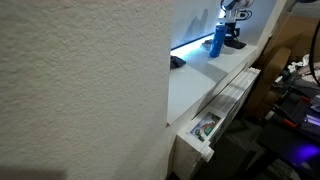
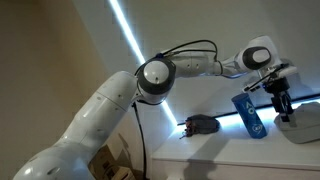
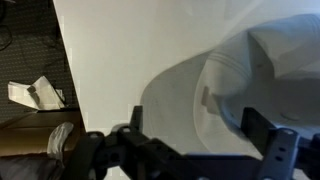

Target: Move the white hat to the left, put the black hat on top of it, and move the shirt to the right

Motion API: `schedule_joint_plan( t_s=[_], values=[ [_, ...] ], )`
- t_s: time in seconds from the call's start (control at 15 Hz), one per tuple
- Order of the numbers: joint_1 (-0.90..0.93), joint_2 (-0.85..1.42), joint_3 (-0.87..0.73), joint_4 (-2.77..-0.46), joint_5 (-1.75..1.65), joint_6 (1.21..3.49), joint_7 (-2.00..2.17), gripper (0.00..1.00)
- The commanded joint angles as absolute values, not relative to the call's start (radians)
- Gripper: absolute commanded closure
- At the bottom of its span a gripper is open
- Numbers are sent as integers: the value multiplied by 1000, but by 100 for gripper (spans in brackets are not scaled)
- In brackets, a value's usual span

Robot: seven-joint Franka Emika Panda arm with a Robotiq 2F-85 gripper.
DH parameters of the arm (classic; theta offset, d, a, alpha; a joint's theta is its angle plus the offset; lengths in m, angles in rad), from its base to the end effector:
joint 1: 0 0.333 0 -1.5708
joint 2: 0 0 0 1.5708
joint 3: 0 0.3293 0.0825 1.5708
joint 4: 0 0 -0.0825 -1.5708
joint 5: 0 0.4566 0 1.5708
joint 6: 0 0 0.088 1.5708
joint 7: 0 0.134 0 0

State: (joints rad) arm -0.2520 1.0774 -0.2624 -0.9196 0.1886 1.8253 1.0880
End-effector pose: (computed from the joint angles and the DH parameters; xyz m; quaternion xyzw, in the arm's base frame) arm 0.7796 -0.3291 0.1694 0.7136 -0.6961 -0.0605 0.0498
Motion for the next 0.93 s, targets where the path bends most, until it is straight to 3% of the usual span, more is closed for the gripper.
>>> schedule_joint_plan(
  t_s=[0.0,0.73,0.87],
  values=[
    [-254,1085,-262,-912,189,1823,1088,0],
    [-238,1078,-265,-945,186,1877,1119,0],
    [-252,1127,-252,-842,157,1740,1212,0]
  ],
)
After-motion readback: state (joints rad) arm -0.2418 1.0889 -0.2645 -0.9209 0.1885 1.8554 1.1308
